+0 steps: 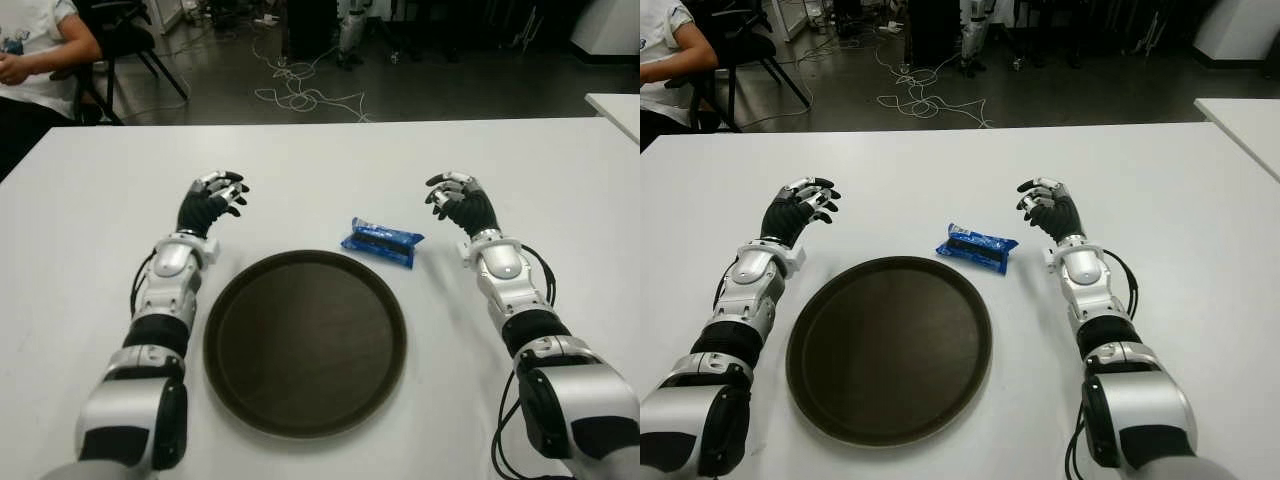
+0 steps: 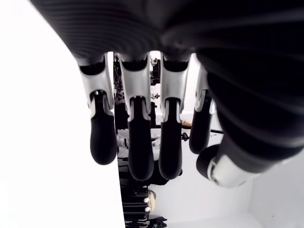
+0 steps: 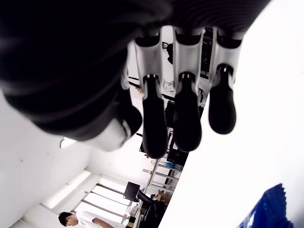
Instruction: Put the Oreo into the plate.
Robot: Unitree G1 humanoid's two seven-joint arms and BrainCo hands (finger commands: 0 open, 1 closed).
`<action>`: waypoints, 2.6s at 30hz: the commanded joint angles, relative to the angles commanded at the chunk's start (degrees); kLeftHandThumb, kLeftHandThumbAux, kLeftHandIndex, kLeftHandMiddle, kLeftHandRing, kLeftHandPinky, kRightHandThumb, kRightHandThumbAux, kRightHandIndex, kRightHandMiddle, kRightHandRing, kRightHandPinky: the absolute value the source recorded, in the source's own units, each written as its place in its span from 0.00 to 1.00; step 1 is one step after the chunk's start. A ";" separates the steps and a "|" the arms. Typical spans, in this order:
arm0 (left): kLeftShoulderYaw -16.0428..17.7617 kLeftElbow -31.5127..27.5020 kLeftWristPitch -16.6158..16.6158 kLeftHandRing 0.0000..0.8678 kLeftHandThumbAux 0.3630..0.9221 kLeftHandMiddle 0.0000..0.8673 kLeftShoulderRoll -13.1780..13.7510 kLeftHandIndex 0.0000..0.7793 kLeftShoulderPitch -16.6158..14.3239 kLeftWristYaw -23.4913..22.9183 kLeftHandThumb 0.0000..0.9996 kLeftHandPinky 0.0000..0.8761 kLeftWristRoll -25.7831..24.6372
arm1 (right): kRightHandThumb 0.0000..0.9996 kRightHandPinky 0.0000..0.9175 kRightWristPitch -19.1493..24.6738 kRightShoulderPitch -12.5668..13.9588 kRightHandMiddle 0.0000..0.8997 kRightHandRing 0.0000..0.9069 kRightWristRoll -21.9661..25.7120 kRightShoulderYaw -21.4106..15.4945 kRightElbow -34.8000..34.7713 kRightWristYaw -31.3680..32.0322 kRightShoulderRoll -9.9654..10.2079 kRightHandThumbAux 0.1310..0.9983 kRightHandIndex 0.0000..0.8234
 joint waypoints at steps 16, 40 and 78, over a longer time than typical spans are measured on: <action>-0.08 0.22 -0.21 0.60 0.55 0.54 0.14 0.54 0.02 -0.12 0.83 0.65 0.11 | 0.69 0.68 0.31 0.01 0.63 0.66 0.09 -0.08 -0.10 -0.15 0.18 0.69 0.52; -0.17 -0.03 -0.24 0.59 0.55 0.54 0.01 0.53 0.15 0.22 0.83 0.64 0.21 | 0.01 0.08 -5.09 -0.02 0.15 0.13 -5.78 4.37 1.65 -1.85 -2.04 0.48 0.15; -0.25 -0.49 0.40 0.60 0.55 0.54 -0.02 0.54 0.25 -0.12 0.83 0.67 0.08 | 0.00 0.00 0.81 3.23 0.00 0.00 -18.74 15.12 -8.41 -11.62 -5.26 0.45 0.00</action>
